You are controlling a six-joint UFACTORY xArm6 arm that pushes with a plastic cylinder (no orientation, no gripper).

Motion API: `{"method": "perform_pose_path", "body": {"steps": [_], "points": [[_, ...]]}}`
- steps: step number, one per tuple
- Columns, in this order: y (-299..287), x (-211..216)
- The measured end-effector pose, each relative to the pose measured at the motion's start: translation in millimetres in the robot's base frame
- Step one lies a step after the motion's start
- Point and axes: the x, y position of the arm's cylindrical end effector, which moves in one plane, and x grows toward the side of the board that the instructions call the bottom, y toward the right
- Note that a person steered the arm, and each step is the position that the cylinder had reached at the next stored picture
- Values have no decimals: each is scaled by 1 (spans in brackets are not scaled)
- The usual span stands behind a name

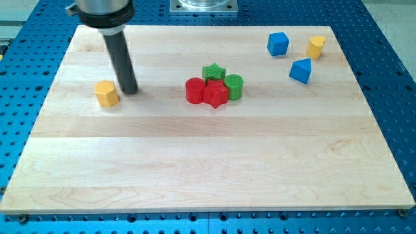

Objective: Move the cube top left of the green star

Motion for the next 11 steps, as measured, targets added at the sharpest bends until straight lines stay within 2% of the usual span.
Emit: {"method": "perform_pose_path", "body": {"steps": [1, 2, 4, 5, 6, 7, 8, 9, 10, 11], "points": [[4, 25], [-52, 33], [-103, 20], [-69, 10], [-7, -71], [110, -131], [267, -157], [397, -162], [379, -128], [259, -124]]}}
